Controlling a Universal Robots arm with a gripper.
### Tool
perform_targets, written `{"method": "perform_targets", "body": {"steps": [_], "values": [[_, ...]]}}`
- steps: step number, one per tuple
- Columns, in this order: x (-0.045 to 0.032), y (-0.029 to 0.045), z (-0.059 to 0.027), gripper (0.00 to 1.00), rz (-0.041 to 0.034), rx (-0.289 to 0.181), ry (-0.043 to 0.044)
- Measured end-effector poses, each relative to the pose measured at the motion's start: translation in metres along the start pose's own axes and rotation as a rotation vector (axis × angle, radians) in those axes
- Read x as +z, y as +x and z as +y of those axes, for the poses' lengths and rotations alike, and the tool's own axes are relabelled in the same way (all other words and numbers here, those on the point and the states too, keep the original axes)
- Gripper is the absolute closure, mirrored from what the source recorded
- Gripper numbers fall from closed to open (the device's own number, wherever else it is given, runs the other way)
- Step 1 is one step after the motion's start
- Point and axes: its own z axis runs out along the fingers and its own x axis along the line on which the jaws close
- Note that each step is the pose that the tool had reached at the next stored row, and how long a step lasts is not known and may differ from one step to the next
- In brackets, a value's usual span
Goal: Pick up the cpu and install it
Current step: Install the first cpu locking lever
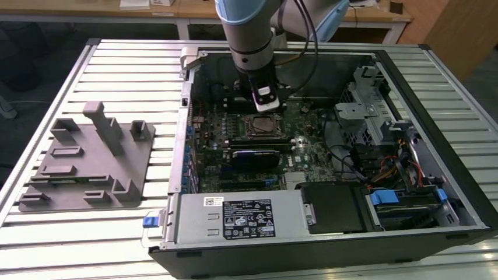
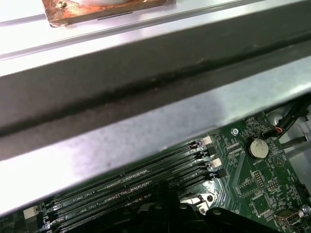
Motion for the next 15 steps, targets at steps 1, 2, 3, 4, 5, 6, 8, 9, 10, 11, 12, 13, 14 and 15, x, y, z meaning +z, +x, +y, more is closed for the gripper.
{"method": "perform_targets", "body": {"steps": [1, 2, 3, 4, 5, 6, 8, 9, 10, 11, 12, 13, 14, 15], "values": [[0.0002, 0.0000, -0.0001, 0.89, -0.0002, -0.003, 0.0017], [0.0005, 0.0001, -0.0001, 0.89, -0.0004, -0.005, 0.0034], [0.0007, 0.0001, -0.0002, 0.89, -0.0005, -0.008, 0.0052], [0.0009, 0.0002, -0.0003, 0.89, -0.0007, -0.011, 0.0069], [0.0011, 0.0002, -0.0003, 0.89, -0.0009, -0.014, 0.0090], [0.0014, 0.0003, -0.0004, 0.89, -0.0013, -0.016, 0.0111], [0.0019, 0.0003, -0.0005, 0.89, -0.0019, -0.022, 0.0149], [0.0022, 0.0004, -0.0006, 0.89, -0.0021, -0.025, 0.0170], [0.0024, 0.0004, -0.0007, 0.89, -0.0024, -0.027, 0.0190], [0.0027, 0.0005, -0.0008, 0.89, -0.0027, -0.030, 0.0209], [0.0029, 0.0005, -0.0008, 0.89, -0.0029, -0.032, 0.0227], [0.0032, 0.0005, -0.0009, 0.89, -0.0030, -0.035, 0.0245], [0.0035, 0.0006, -0.0010, 0.89, -0.0032, -0.037, 0.0260], [0.0039, 0.0006, -0.0011, 0.89, -0.0033, -0.039, 0.0271]]}}
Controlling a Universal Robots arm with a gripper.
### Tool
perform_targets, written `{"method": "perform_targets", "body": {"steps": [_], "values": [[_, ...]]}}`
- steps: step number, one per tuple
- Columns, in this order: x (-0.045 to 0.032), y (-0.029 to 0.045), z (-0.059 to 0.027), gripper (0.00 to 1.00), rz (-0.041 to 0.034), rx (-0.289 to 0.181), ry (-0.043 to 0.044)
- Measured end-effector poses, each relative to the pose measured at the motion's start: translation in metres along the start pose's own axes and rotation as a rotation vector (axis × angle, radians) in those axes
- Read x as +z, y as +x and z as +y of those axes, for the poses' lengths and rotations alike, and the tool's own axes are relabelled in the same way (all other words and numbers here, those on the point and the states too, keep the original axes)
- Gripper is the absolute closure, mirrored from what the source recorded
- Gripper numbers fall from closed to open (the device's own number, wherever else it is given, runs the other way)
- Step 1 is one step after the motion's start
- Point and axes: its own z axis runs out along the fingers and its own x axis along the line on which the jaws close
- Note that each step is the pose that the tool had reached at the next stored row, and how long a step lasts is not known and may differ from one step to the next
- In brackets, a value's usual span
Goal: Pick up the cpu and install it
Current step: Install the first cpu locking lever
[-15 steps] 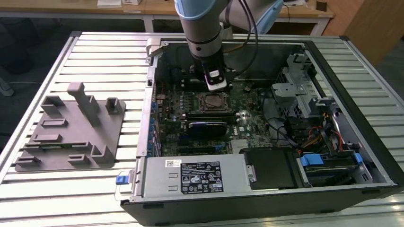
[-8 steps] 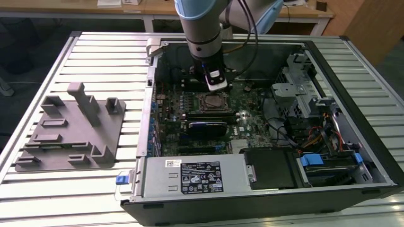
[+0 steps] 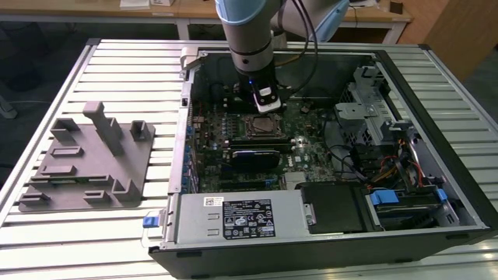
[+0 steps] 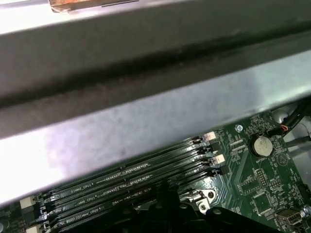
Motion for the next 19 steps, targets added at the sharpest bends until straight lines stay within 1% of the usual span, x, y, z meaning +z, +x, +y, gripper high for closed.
{"method": "perform_targets", "body": {"steps": [5, 13, 16, 19], "values": [[0.0009, -0.0011, 0.0002, 0.89, 0.0002, -0.002, 0.0006], [0.0010, -0.0021, 0.0006, 0.89, 0.0011, -0.002, -0.0021], [-0.0006, -0.0024, 0.0010, 0.89, 0.0014, -0.001, -0.0031], [-0.0040, -0.0029, 0.0018, 0.89, 0.0015, -0.001, -0.0032]]}}
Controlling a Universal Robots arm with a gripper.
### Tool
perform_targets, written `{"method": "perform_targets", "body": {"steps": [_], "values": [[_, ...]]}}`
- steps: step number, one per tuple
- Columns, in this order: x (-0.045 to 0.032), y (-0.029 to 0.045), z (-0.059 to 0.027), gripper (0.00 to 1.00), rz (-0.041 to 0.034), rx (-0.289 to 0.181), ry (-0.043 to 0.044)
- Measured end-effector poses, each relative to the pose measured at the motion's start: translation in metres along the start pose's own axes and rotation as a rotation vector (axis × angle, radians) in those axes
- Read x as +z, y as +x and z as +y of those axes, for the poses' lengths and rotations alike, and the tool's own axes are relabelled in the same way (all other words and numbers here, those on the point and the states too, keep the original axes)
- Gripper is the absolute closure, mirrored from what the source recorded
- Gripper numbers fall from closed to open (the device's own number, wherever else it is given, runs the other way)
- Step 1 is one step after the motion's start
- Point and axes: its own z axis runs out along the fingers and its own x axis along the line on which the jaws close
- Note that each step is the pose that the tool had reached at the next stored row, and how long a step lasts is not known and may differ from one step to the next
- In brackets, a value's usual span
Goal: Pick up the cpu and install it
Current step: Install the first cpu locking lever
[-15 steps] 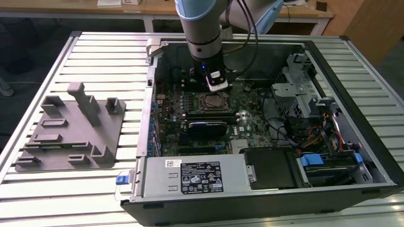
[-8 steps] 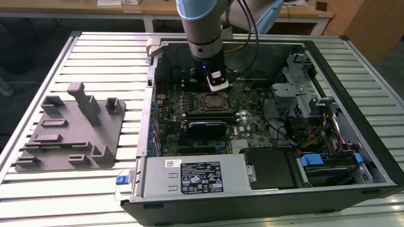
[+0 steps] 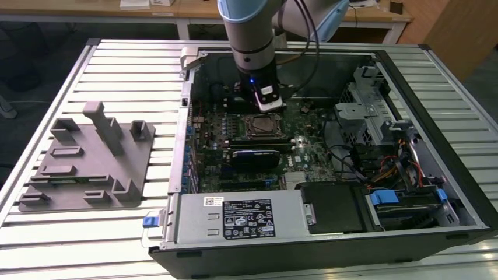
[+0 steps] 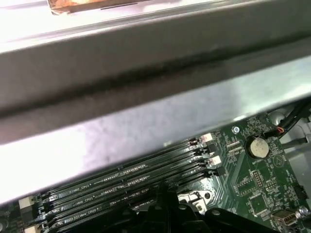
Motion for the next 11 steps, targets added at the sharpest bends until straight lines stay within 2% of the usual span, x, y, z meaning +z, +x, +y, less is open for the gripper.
{"method": "perform_targets", "body": {"steps": [7, 10, 11], "values": [[-0.0083, -0.0014, 0.0020, 0.89, -0.0006, -0.001, 0.0019], [-0.0131, -0.0021, 0.0031, 0.89, -0.0030, -0.002, 0.0092], [-0.0141, -0.0023, 0.0035, 0.89, -0.0058, -0.004, 0.0170]]}}
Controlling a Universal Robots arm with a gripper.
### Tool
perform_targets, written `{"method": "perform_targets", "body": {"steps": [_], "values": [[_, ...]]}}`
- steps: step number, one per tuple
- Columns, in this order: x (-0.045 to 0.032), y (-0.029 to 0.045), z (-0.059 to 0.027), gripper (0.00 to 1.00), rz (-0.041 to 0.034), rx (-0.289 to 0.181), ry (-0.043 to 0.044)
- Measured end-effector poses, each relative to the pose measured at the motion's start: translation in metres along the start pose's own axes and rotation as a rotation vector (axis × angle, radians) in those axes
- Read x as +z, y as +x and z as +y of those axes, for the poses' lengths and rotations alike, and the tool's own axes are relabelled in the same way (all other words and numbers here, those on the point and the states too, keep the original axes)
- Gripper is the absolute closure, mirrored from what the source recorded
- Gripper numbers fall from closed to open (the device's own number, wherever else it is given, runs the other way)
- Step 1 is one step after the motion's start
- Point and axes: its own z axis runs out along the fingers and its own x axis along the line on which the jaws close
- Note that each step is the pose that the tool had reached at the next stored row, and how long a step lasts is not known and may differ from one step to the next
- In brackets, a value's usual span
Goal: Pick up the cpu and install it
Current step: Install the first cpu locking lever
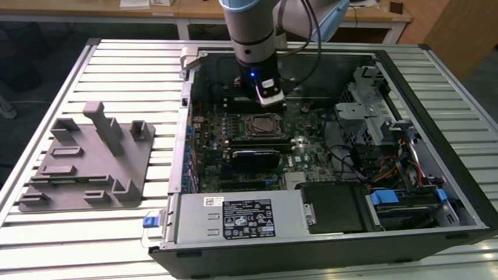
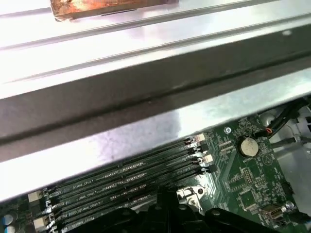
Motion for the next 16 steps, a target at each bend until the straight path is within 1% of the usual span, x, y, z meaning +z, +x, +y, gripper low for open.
{"method": "perform_targets", "body": {"steps": [4, 6, 8, 9, 10, 12, 14, 16], "values": [[-0.0017, -0.0003, 0.0003, 0.89, -0.0156, -0.012, 0.0478], [-0.0018, -0.0004, 0.0003, 0.89, -0.0224, -0.017, 0.0688], [-0.0017, -0.0008, 0.0005, 0.89, -0.0267, -0.020, 0.0840], [-0.0016, -0.0012, 0.0006, 0.89, -0.0272, -0.021, 0.0895], [-0.0014, -0.0022, 0.0009, 0.89, -0.0259, -0.022, 0.0950], [-0.0007, -0.0051, 0.0019, 0.89, -0.0187, -0.022, 0.1051], [0.0001, -0.0084, 0.0030, 0.89, -0.0081, -0.022, 0.1146], [0.0010, -0.0123, 0.0043, 0.89, 0.0065, -0.021, 0.1220]]}}
